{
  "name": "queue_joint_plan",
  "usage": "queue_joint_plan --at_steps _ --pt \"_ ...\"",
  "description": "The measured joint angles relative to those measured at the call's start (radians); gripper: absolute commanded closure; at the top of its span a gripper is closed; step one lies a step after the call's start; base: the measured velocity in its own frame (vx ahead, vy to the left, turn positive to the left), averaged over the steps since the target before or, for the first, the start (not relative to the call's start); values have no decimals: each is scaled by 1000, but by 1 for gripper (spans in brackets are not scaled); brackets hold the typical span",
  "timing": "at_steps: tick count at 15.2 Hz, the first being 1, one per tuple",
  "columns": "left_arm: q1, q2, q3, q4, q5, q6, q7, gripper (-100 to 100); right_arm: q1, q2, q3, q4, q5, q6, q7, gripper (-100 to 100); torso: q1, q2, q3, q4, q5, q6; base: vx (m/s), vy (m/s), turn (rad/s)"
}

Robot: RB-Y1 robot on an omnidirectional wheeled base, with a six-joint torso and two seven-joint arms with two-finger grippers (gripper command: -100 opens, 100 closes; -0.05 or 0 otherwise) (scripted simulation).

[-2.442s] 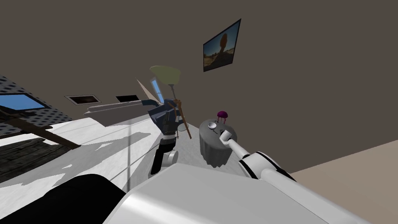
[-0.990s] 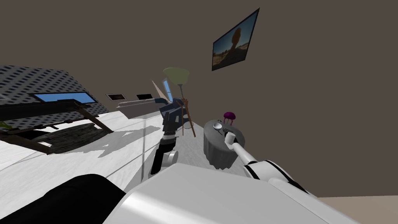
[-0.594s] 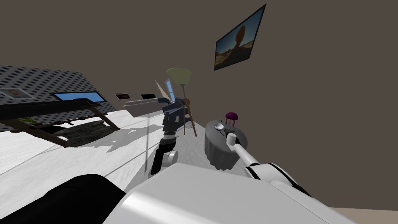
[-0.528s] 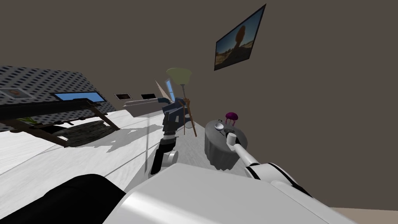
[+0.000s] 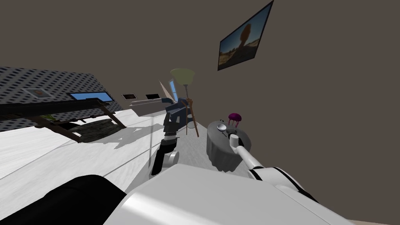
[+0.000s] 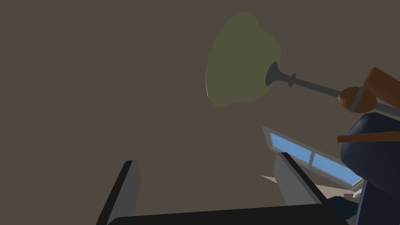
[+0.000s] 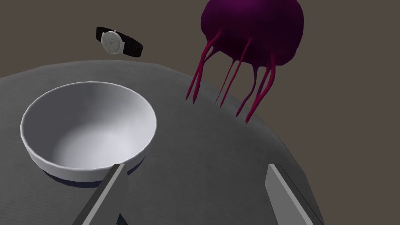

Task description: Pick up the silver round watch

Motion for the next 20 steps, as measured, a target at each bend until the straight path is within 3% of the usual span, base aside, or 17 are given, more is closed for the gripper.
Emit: queue_joint_plan --at_steps 10,14,18,20 --pt "0 0 0 0 0 0 0 0 34 -7 -37 -24 212 44 52 -100 1 0 0 0 0 0 -5 -4 87" --pt "0 0 0 0 0 0 0 0 65 -14 -72 -45 295 86 100 -100 0 0 0 0 0 0 -9 -12 89" --pt "0 0 0 0 0 0 0 0 65 -15 -71 -41 380 86 97 -100 1 -1 0 0 0 0 -1 -1 67" --pt "0 0 0 0 0 0 0 0 91 -22 -90 -54 430 109 116 -100 0 0 0 0 0 -1 -8 -17 210"
